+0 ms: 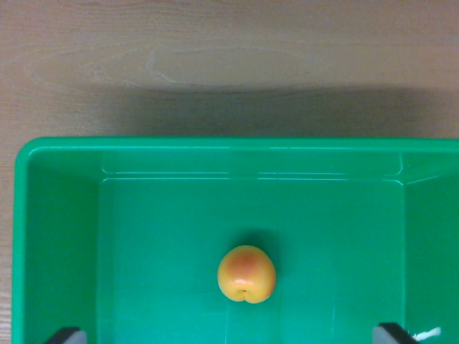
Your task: Pick fruit
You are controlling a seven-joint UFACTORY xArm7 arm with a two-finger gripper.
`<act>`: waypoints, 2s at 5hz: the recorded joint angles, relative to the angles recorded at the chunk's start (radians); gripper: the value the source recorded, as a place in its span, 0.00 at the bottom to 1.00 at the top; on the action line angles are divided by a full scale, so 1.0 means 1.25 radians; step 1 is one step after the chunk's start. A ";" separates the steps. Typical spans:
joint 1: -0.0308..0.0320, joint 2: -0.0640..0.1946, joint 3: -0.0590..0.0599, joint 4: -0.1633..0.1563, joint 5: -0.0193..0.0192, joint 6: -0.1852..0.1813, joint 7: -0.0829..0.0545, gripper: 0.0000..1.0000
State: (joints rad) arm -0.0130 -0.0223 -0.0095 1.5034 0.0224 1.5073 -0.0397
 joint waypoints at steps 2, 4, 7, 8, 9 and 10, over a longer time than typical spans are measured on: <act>0.0005 0.007 -0.001 -0.019 -0.0020 -0.024 -0.003 0.00; 0.0012 0.015 -0.001 -0.041 -0.0042 -0.050 -0.007 0.00; 0.0018 0.024 -0.002 -0.065 -0.0066 -0.080 -0.011 0.00; 0.0026 0.034 -0.003 -0.090 -0.0092 -0.111 -0.015 0.00; 0.0033 0.044 -0.004 -0.117 -0.0119 -0.144 -0.020 0.00; 0.0026 0.034 -0.003 -0.090 -0.0092 -0.111 -0.015 0.00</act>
State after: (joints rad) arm -0.0098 0.0199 -0.0133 1.3906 0.0109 1.3686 -0.0587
